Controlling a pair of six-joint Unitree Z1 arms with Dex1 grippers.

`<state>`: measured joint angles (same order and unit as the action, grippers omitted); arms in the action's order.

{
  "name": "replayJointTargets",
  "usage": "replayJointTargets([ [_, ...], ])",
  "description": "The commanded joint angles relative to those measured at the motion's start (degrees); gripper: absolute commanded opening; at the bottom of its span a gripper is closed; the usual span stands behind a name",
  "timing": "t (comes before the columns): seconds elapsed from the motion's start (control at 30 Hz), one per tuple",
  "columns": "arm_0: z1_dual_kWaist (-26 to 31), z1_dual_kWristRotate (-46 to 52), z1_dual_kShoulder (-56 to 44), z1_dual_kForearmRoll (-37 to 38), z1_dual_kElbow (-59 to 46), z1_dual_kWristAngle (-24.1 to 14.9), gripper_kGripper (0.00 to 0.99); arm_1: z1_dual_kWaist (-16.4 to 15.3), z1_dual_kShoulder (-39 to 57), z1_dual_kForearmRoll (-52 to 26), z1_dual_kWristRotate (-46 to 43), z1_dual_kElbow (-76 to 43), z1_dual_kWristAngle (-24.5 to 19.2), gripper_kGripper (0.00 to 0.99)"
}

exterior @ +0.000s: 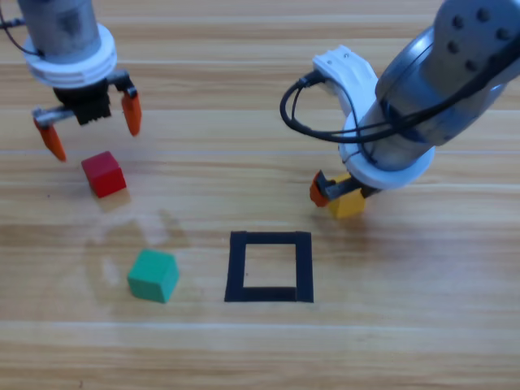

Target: Stack the blocks in the rectangular block: red at the bottom, yellow in the middle, green on top

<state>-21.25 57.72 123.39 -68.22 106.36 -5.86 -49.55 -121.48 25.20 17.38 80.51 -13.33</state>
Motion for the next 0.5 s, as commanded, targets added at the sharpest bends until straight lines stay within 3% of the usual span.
replayJointTargets([
  [0.03,3.2,0.7,3.9,-0.5,-0.2,3.1,0.959,4.4,-7.1,0.8,0.9,2.3,0.5,0.985],
  [0.5,5.1,0.3,10.6,-0.4,3.0,5.8,0.95,5.9,-9.7,1.0,0.6,3.5,1.9,0.96],
])
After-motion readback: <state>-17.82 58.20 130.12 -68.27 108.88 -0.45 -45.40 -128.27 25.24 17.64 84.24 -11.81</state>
